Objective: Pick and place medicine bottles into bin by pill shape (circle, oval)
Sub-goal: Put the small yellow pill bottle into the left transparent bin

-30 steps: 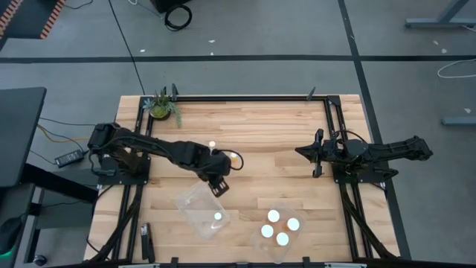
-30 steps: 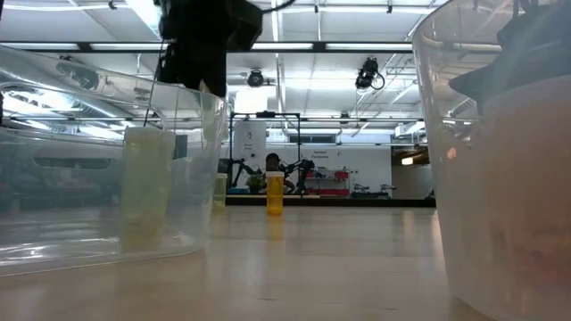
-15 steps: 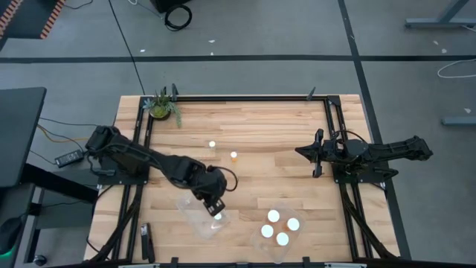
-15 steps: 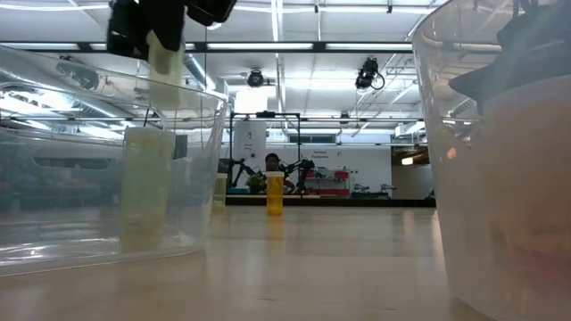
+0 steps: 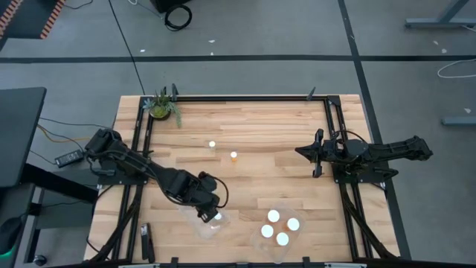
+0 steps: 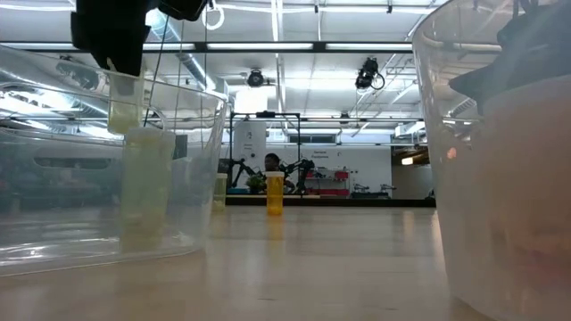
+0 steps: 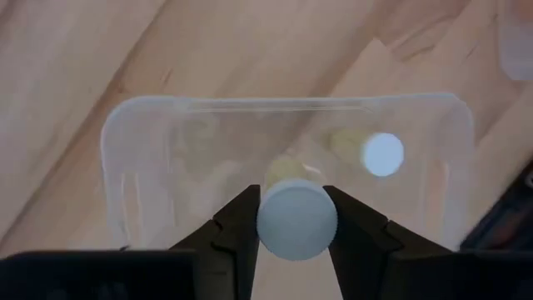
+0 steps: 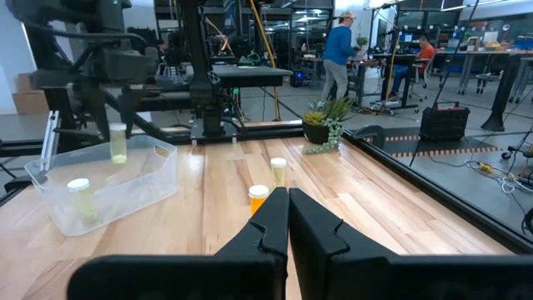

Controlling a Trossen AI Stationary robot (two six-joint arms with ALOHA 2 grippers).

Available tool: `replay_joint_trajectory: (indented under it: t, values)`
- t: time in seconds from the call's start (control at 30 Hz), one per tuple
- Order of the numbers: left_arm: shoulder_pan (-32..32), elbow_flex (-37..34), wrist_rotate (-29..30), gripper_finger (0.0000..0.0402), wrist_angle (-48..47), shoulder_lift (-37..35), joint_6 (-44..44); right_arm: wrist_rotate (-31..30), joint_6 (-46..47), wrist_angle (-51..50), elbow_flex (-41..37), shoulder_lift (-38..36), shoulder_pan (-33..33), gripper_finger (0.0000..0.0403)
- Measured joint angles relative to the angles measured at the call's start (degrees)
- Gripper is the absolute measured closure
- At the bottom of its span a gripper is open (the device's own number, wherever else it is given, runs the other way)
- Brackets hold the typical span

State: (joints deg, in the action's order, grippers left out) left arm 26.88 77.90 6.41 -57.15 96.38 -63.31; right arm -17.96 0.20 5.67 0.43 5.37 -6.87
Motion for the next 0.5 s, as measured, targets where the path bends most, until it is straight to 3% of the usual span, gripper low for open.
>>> replay_joint_trajectory:
  t: [0.5]
  values:
    - [1.0, 0.0, 1.8, 0.0274, -2.7, 9.2, 7.5, 0.0, 0.0, -0.1, 0.0, 0.0, 0.0, 0.0383]
